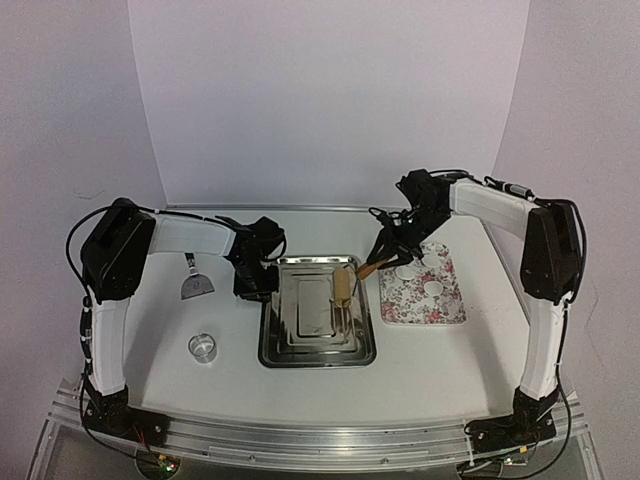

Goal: Roll out the dumpling wrappers from the dough

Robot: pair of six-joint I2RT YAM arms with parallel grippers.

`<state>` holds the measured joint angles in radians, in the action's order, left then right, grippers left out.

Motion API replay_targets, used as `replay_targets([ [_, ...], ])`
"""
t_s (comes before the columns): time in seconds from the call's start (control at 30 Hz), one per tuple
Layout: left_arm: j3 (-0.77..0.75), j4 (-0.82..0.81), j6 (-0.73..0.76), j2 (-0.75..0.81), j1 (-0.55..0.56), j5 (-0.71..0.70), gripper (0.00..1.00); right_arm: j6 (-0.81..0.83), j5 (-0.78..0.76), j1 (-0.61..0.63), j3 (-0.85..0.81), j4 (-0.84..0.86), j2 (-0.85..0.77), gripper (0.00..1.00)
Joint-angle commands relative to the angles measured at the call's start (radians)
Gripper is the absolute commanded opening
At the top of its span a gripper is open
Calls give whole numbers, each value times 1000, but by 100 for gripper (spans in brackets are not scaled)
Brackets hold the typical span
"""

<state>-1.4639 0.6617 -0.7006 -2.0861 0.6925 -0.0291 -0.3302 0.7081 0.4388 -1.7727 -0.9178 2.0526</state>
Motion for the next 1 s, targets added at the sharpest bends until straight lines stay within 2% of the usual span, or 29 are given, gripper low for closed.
replay_targets([
  [0.0,28,81,16,-9,13,-31,0,14,16,7,-43,33,9,0],
  [0.97,22,94,14,-4,13,-40,0,-18,9,8,-132,53,1,0],
])
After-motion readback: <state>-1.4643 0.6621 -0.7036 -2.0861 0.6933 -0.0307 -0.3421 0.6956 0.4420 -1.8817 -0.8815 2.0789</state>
